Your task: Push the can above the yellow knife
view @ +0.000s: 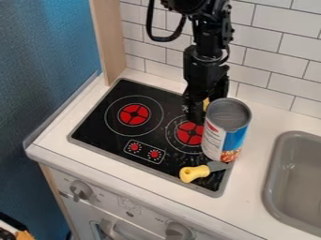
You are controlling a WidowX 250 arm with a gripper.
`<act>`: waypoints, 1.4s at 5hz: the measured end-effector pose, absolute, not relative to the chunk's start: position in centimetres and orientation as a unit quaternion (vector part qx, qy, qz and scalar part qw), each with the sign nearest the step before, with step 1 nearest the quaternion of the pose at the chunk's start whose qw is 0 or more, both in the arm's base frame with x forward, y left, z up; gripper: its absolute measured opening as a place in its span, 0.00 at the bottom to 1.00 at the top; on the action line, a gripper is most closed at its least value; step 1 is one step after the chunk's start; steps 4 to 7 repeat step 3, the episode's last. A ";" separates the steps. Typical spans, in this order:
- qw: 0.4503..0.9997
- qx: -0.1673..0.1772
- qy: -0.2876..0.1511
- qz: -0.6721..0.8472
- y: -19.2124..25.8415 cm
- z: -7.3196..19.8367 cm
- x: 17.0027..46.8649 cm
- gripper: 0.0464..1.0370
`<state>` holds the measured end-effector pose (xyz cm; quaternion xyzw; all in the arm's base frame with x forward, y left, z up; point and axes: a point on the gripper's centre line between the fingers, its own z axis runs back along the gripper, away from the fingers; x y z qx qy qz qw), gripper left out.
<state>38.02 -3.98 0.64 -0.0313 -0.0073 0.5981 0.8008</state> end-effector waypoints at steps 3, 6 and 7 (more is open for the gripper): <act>0.794 -0.065 -0.022 0.604 -2.5 6.7 38.3 0.96; 0.794 -0.065 -0.022 0.604 -2.5 6.7 38.3 0.96; 0.794 -0.065 -0.022 0.604 -2.5 6.7 38.3 0.96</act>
